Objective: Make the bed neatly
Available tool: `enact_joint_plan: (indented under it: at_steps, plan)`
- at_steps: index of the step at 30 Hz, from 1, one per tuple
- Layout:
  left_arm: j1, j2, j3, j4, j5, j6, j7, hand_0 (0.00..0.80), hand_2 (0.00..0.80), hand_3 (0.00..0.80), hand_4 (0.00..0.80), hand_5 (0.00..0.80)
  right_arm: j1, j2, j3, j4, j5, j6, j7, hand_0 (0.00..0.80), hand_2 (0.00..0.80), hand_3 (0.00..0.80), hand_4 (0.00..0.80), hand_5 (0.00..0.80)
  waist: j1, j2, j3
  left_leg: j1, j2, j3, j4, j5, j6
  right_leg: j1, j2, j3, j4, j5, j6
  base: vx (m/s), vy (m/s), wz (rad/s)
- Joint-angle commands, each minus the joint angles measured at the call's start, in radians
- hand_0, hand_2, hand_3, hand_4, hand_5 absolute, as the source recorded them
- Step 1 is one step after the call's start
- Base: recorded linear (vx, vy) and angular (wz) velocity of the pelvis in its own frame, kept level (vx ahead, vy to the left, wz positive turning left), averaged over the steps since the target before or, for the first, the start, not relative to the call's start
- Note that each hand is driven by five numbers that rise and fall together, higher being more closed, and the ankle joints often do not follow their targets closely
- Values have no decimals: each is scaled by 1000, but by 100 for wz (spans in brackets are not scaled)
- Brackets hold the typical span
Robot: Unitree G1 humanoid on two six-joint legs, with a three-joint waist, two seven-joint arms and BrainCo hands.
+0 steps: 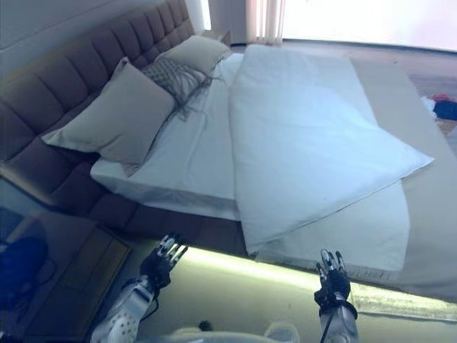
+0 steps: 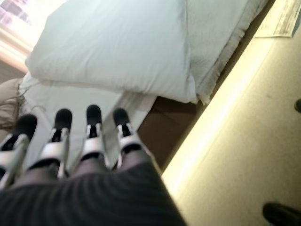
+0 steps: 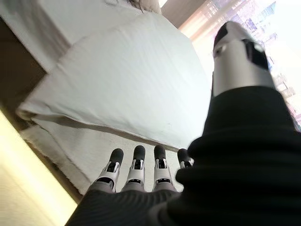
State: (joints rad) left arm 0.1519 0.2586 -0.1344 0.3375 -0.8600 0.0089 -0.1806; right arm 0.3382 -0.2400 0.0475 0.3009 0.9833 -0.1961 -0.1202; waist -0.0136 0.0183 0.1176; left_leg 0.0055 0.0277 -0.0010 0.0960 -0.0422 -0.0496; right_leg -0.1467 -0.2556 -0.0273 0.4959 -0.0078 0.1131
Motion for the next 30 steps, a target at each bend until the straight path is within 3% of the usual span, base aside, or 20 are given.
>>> enact_joint_plan:
  at_steps: [1, 3, 7, 10, 14, 16, 18, 21, 24, 28, 30]
  plan:
    - [21, 79, 59, -94, -12, -25, -5, 0, 0, 0, 0, 0, 10, 32, -14, -61, 37, -66, 31, 0, 0, 0, 0, 0, -5, -14, 3, 30, -59, 17, 11, -30, 122, -115, 4, 53, 142, 258, 10, 138, -22, 28]
    - [37, 93, 71, -113, 1, 0, 2, 0, 0, 0, 0, 0, 17, 33, -26, -56, 57, -57, 42, 0, 0, 0, 0, 0, 1, -33, -1, 39, -69, 6, 16, -42, 115, -90, -12, 42, 38, 281, 22, 204, -141, 32]
    - [41, 107, 55, -128, 13, 27, 6, 0, 0, 0, 0, 0, -10, 24, -40, -35, 83, -49, 36, 0, 0, 0, 0, 0, -6, -88, -4, 62, -87, -36, 39, -96, 84, -37, -18, 38, -358, 285, 38, 309, -266, 13]
    - [41, 113, 40, -138, 18, 50, -5, 0, 0, 0, 0, 0, -37, 7, -37, -26, 92, -33, 12, 0, 0, 0, 0, 0, -13, -97, 0, 76, -83, -47, 60, -138, 78, -24, -3, 36, -566, 301, 55, 328, -223, 7]
    - [83, 123, 35, -155, 17, 52, -17, 0, 0, 0, 0, 0, -4, 13, -36, -21, 76, -15, 22, 0, 0, 0, 0, 0, -18, -110, 1, 84, -68, -45, 97, -171, 92, -33, 0, 48, -515, 311, 68, 301, -274, 2]
    - [119, 120, 37, -157, 19, 37, -35, 0, 0, 0, 0, 0, 25, 11, -37, -11, 74, -9, 43, 0, 0, 0, 0, 0, -19, -111, -11, 95, -37, -37, 111, -184, 87, -24, 12, 40, -480, 254, 74, 302, -321, 3]
    - [151, 118, 48, -170, 3, 44, -31, 0, 0, 0, 0, 0, 50, 3, -46, -7, 59, 12, 45, 0, 0, 0, 0, 0, -29, -112, -20, 103, -5, -40, 137, -194, 74, -26, 41, 73, -443, 219, 70, 335, -339, 1]
    - [172, 103, 65, -170, -31, 49, -19, 0, 0, 0, 0, 0, 66, -28, -39, -49, 6, 50, 43, 0, 0, 0, 0, 0, -42, -100, -44, 135, 91, -37, 159, -93, 28, -15, 97, 82, -389, 151, 25, 300, -338, -2]
    - [165, 89, 42, -159, -32, 13, -19, 0, 0, 0, 0, 0, 45, -55, -26, -24, -16, 56, 58, 0, 0, 0, 0, 0, -46, -101, -60, 107, 149, -24, 246, 1, 21, 12, 146, 68, -384, 104, -34, 236, -335, -6]
    - [134, 67, 12, -136, -31, 7, -25, 0, 0, 0, 0, 0, -4, -71, -20, 20, -7, 40, 50, 0, 0, 0, 0, 0, -37, -108, -56, -29, 156, 12, 435, 70, 40, 69, 188, 44, -386, 62, -94, 169, -246, -7]
    - [122, 62, -4, -124, -24, -3, -38, 0, 0, 0, 0, 0, -2, -67, -22, 16, 6, 25, 47, 0, 0, 0, 0, 0, -33, -100, -48, -46, 151, 20, 376, 99, 37, 96, 201, 30, -387, 43, -95, 163, -68, 22]
